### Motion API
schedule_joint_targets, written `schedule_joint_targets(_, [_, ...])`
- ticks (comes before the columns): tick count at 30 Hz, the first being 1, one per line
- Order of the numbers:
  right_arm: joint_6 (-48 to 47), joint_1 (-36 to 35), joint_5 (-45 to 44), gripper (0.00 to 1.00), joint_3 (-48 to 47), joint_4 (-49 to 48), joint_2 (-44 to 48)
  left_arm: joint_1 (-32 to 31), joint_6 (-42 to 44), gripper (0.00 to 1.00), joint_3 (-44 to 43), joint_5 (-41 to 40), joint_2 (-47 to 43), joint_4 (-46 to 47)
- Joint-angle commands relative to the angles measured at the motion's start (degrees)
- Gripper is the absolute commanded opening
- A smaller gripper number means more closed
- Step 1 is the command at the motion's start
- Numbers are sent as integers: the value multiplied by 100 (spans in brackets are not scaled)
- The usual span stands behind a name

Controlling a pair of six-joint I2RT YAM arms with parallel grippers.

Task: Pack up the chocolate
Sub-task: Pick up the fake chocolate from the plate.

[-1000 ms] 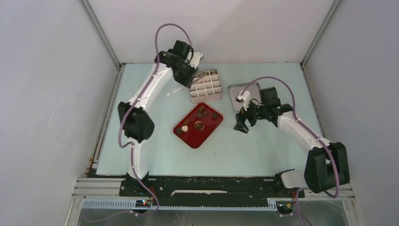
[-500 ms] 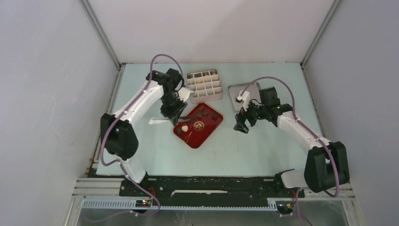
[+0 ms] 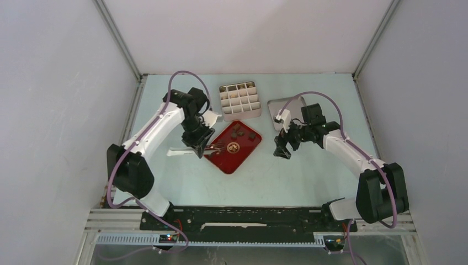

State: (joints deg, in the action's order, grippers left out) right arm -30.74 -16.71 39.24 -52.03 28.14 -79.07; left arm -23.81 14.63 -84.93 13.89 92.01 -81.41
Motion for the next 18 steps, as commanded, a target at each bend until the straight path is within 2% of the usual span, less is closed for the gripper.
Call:
schedule_joint_targets(1, [-147,-27,6,94,-230,1,0,45,50,40,180,-37,-183,129])
schedule_joint_targets(10, [-210,-2,-6,94,-236,52,3,54,-151,40,128,-405,80,272])
schedule_joint_targets(15, [-248,-5,-13,94,-236,82,-30,94,-170,38,17,-388,217,240])
schedule_joint_targets(18, [-272,-12,-13,94,-233,86,-55,135,-182,40,-77,-383,326,246])
